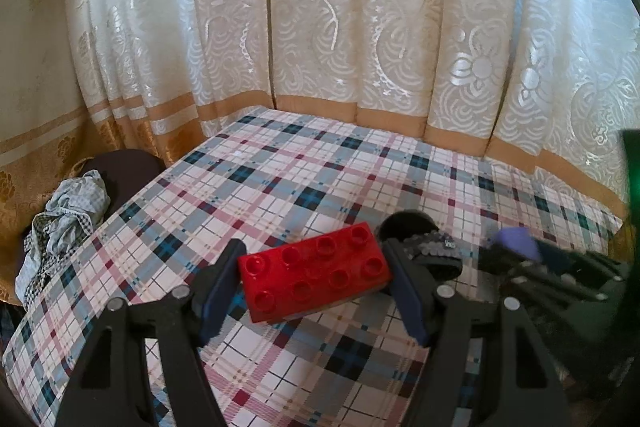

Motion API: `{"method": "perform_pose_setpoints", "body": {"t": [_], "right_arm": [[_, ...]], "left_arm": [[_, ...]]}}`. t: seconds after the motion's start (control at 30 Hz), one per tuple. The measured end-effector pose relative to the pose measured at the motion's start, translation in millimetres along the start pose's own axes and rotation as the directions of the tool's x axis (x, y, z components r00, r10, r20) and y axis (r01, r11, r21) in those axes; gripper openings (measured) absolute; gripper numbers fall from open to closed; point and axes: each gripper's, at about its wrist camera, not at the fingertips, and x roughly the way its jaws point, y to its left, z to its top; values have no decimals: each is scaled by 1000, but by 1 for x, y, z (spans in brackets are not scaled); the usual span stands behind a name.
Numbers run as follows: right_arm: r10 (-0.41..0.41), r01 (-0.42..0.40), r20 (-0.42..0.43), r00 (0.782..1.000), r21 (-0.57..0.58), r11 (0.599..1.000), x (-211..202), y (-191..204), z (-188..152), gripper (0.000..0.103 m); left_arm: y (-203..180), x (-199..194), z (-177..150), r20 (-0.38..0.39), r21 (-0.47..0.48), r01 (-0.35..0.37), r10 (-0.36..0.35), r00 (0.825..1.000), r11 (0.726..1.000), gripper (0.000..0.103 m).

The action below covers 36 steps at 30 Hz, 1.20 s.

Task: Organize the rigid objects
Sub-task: 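Lift and carry the red brick and purple cube over the gold tray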

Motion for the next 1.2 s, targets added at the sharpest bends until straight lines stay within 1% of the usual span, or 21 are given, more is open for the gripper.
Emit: {"method": "perform_pose_setpoints", "body": {"t": [0.07, 0.17, 0.27, 0.37, 0.53, 0.67, 0.8, 1.0, 1.2], "right_arm": [[15, -16, 65, 998, 25, 1000, -17, -9, -3, 43], [29, -36, 106, 994, 67, 997, -36, -18, -9, 43], [32, -42, 130, 991, 73, 996, -50, -17, -17, 43], [-18, 9, 172, 985, 55, 998, -66, -11, -30, 43], [-59, 47, 228, 972, 60, 997, -84, -13, -44, 43], [-56, 38, 244, 968, 78, 996, -92, -19, -51, 43], [-52, 36, 254, 966, 68, 997, -99, -17, -57, 43], [-69, 60, 285, 956, 40, 997, -107, -10, -63, 43], [-70, 60, 291, 954, 44, 997, -111, -10, -66, 43]], "left_arm": [[-1, -1, 0, 3, 2, 0, 0, 1000, 1000, 70], [-6, -3, -2, 13, 20, 1, -1, 1000, 1000, 70], [-11, -6, -2, 26, 42, -1, 0, 1000, 999, 70], [-16, -10, -3, 41, 62, -4, 1, 999, 998, 70], [-21, -15, -7, 60, 80, -6, 1, 998, 997, 70], [-25, -22, -9, 85, 87, -5, -2, 996, 996, 70], [-25, -24, -10, 86, 81, -1, -6, 996, 997, 70], [-25, -29, -13, 97, 67, 4, -11, 995, 998, 70], [-27, -34, -16, 101, 62, 12, -18, 995, 998, 70]]}}
